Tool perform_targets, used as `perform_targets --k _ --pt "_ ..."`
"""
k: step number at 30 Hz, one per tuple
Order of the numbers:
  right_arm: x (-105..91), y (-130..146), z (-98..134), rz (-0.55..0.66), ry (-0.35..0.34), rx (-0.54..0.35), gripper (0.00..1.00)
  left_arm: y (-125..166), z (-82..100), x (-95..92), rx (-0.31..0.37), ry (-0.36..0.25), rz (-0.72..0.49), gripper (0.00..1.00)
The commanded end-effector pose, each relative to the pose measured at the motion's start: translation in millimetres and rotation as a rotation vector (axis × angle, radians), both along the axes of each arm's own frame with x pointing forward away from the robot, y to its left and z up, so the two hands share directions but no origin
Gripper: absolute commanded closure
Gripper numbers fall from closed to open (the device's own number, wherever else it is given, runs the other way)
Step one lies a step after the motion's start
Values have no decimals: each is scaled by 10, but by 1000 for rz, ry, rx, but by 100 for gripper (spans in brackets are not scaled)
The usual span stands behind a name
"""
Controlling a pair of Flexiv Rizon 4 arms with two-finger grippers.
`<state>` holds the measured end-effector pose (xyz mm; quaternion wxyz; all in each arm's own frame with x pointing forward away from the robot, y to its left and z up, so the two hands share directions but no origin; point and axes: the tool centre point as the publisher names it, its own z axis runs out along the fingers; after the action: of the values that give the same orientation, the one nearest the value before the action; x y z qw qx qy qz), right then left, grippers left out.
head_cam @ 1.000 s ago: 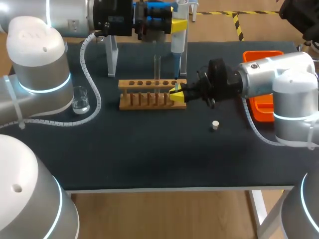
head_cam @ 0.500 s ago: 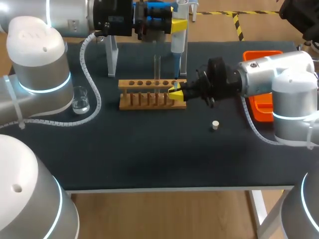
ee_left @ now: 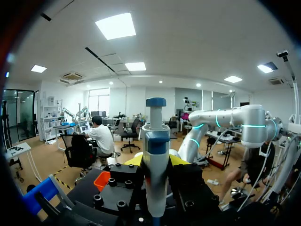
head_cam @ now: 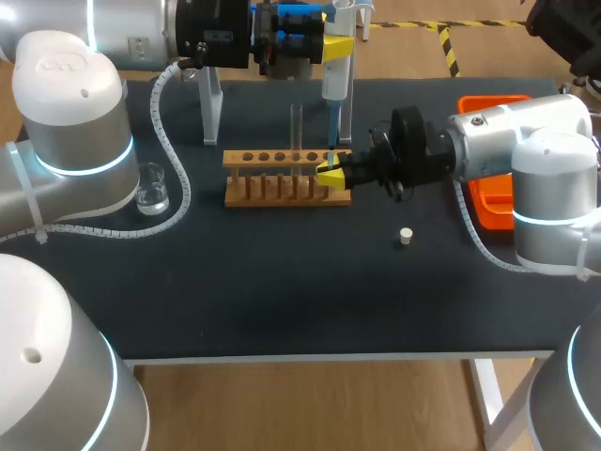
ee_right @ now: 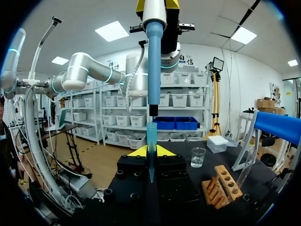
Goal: Invert the test tube, pick up the pipette, mount the tip to pipette, aspirate from beaker and dispense into the tube, eject the tip, return the pipette, and cap with the stopper.
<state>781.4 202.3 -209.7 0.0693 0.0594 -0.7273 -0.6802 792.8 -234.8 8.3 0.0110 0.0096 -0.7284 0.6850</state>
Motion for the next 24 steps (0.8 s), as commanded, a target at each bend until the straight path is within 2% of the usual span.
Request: perform_targets --k 1,24 --pt "-12 10 15 -4 -2 -1 100 9 8 7 1 1 -4 100" --pt "-1 6 58 -15 -4 10 100 9 8 7 1 1 -4 100"
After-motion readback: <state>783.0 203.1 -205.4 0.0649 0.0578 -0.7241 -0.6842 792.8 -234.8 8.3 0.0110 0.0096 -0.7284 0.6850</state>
